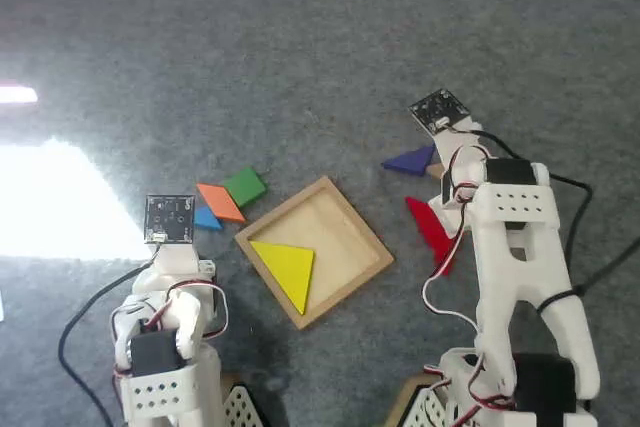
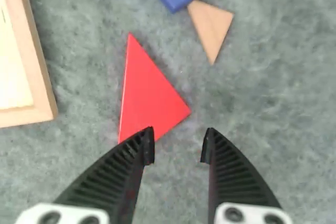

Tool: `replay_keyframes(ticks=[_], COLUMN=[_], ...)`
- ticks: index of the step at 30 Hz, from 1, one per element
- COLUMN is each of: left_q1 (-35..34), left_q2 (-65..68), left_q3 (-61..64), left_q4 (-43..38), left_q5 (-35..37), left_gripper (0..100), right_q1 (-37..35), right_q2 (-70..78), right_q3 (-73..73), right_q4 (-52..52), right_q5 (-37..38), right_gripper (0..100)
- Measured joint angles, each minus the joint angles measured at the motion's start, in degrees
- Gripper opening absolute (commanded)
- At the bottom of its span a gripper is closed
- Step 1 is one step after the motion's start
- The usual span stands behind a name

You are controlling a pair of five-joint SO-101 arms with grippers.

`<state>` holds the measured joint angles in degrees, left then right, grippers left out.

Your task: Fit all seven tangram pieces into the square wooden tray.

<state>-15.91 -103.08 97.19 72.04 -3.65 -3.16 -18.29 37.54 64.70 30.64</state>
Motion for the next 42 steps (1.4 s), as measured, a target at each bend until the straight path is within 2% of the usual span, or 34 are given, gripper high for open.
replay_keyframes(ticks=[3,9,11,24,32,42], left_q1=[0.0,0.0,0.0,0.0,0.0,0.0], left_q2=[0.0,0.0,0.0,0.0,0.0,0.0], left_q3=[0.0,0.0,0.0,0.0,0.0,0.0], left_q4=[0.0,0.0,0.0,0.0,0.0,0.0], left_q5=[0.0,0.0,0.0,0.0,0.0,0.0], left_gripper=[1,1,1,1,1,1], right_q1=[-2.3,-5.5,-5.5,-5.8,-5.9,-5.8], right_q2=[-0.1,-0.1,0.4,13.5,21.5,21.8], right_q3=[3.6,7.9,7.9,7.6,-0.6,-1.5], right_q4=[0.0,-6.5,-8.3,-14.0,-9.0,-7.5], right_q5=[0.2,-3.9,-5.0,-3.7,-3.5,-5.3], right_gripper=[16.5,36.8,38.8,30.7,30.7,30.6])
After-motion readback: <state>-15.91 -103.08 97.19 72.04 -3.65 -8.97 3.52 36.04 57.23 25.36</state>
